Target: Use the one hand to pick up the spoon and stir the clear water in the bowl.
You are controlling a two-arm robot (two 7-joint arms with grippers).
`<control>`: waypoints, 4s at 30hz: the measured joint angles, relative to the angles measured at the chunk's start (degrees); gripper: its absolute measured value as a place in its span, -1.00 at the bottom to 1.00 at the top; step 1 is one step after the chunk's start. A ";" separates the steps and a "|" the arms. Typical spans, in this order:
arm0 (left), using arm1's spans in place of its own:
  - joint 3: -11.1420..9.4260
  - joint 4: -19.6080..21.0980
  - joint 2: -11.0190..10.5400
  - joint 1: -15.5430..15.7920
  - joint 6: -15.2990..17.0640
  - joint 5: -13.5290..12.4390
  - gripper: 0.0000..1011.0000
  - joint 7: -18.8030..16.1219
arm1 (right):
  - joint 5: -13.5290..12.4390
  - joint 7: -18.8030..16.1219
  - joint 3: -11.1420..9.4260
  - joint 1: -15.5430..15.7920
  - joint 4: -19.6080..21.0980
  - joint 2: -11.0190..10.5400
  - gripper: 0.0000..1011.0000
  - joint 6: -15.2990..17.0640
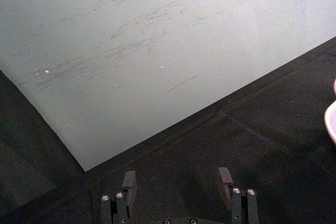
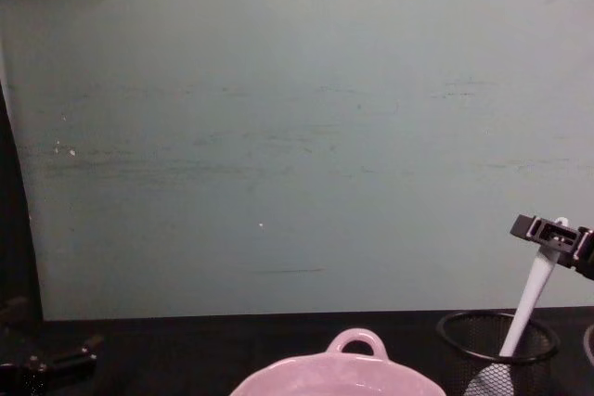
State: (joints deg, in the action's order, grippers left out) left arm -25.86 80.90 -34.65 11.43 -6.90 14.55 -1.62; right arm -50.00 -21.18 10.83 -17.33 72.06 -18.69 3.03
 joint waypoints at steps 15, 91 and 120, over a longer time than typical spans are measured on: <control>0.00 0.00 0.00 0.00 0.00 0.00 1.00 0.00 | -1.40 0.85 1.16 -1.34 -1.32 -0.45 -0.32 0.15; 0.00 0.00 0.00 0.00 0.00 0.00 1.00 0.00 | 16.33 1.99 6.46 -4.63 25.63 -13.18 -0.77 11.57; 0.00 0.00 0.00 0.00 0.00 0.00 1.00 0.00 | 18.64 -7.57 19.22 -10.87 11.61 -3.65 -0.77 1.25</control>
State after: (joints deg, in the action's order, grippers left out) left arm -25.86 80.90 -34.65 11.43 -6.90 14.55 -1.62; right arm -31.36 -28.74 30.05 -28.21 83.67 -22.34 4.28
